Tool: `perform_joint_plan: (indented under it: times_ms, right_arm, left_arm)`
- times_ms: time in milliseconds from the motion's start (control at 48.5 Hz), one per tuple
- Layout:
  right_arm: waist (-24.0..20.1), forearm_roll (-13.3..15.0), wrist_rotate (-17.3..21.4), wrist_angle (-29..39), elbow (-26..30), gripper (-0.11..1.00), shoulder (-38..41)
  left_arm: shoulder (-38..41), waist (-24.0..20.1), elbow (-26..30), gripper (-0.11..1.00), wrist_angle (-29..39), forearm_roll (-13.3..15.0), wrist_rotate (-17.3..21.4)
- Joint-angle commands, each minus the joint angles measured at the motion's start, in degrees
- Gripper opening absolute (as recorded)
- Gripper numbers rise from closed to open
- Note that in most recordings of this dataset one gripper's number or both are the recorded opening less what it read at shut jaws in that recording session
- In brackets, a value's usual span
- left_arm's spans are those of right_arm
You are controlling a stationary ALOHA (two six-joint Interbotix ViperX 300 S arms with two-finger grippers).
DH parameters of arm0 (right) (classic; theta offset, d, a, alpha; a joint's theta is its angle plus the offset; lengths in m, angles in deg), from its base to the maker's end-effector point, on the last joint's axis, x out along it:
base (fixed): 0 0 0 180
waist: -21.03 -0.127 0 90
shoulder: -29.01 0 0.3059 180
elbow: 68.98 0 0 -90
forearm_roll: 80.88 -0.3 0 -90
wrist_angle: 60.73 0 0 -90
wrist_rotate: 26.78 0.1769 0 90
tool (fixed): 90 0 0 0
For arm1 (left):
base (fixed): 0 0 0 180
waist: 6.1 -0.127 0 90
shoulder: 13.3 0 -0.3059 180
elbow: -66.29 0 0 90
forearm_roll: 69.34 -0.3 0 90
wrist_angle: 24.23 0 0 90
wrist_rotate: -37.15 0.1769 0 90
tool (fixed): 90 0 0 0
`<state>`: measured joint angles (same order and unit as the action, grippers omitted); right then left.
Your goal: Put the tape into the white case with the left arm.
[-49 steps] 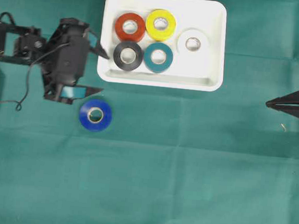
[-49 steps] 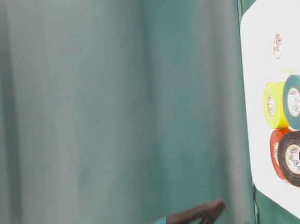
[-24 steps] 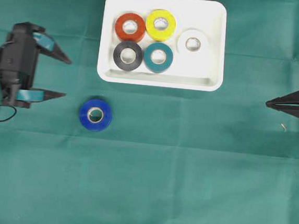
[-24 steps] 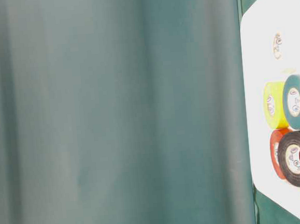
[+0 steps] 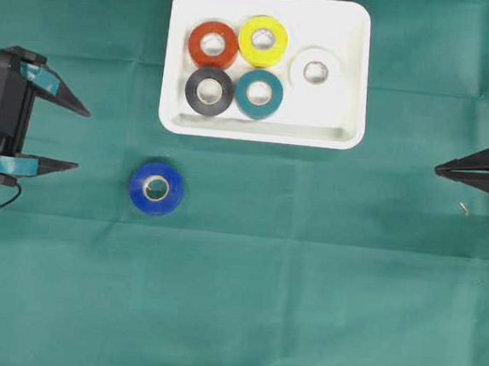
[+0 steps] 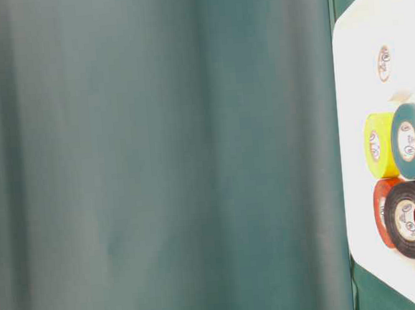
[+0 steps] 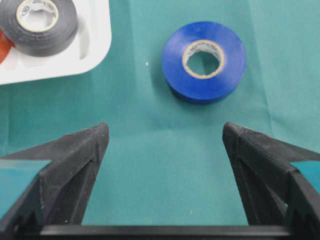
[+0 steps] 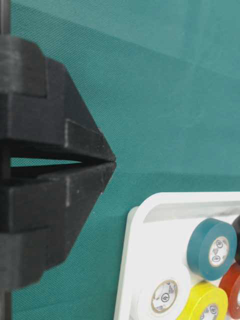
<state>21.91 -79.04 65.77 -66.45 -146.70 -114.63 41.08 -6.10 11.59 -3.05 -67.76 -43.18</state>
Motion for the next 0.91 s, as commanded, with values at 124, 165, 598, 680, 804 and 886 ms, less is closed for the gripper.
perform_joint_plan:
  times_ms: [124,165,598,680,804,886]
  right_arm:
    - [0.1,0.0,0.1,-0.6,0.6,-0.09,0.4]
    - [0.1,0.0,0.1,-0.6,0.6,-0.09,0.4]
    - [0.1,0.0,0.0,-0.6,0.6,-0.09,0.4]
    - [0.1,0.0,0.0,-0.6,0.6,-0.09,0.4]
    - [0.0,0.0,0.0,-0.6,0.6,-0.09,0.4]
    - [0.1,0.0,0.0,-0.6,0.6,-0.09,0.4]
  left_arm:
    - [0.4,0.2,0.7,0.97,-0.4,0.0,0.0]
    - [0.4,0.3,0.7,0.97,-0.4,0.0,0.0]
    - [9.5,4.5,3.3,0.97,-4.0,0.0,-0.1]
    - [12.2,5.8,4.3,0.97,-5.1,0.0,-0.1]
    - [17.1,7.9,5.5,0.97,-7.1,0.1,-0.1]
    - [20.2,9.1,6.5,0.97,-8.3,0.0,-0.1]
